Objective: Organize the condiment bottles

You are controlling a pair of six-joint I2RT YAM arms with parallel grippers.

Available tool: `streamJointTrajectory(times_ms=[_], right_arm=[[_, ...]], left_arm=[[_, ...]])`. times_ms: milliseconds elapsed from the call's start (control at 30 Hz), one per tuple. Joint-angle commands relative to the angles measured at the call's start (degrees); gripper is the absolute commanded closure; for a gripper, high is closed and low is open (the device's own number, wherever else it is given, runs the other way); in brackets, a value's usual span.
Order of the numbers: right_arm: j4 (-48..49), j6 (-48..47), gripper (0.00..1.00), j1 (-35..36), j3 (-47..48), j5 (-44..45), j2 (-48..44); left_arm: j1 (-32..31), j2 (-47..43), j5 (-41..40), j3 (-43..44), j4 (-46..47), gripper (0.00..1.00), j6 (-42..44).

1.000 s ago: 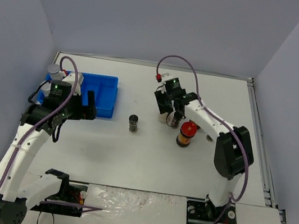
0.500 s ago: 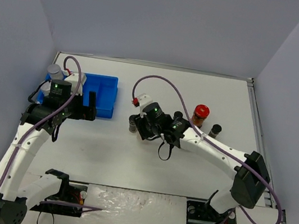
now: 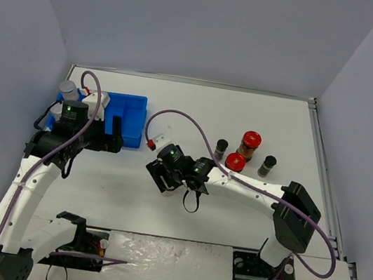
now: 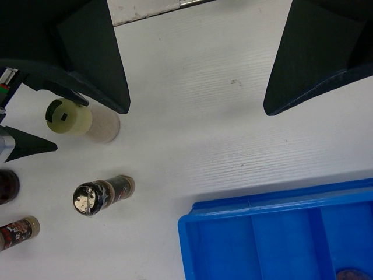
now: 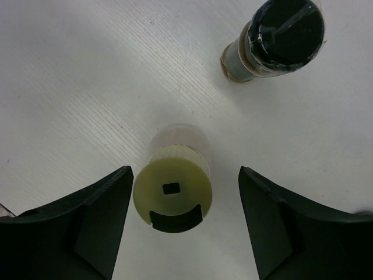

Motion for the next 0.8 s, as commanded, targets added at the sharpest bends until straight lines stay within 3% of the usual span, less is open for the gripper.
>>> streamJointTrajectory(times_ms=[0, 300, 467, 600, 767], right_arm=[[3.1, 0.9, 0.2, 0.1, 1.2, 2.4, -2.6], [-2.0, 2.9, 0.06, -1.6, 1.4, 11.5, -14.0], [-5.2, 5.2, 0.0, -10.2, -2.3, 16.7, -25.3], [-7.4, 6.3, 0.0, -17.3, -4.5, 22.2, -32.3], [-8.3, 8.2, 0.0, -23.8, -6.4, 22.2, -38.1]], left_arm=[[-0.2, -1.7, 2.2, 0.6, 1.4, 0.03, -0.3], [-4.5, -0.7, 3.1, -0.2, 2.5, 0.03, -4.2], [-13.7, 1.5, -2.3, -0.3, 6.0, 0.03, -9.9], [-25.3, 5.3, -9.2, 0.1, 8.0, 0.03, -15.9], [-34.8, 11.7, -16.4, -0.2, 12.5, 0.03, -22.5]])
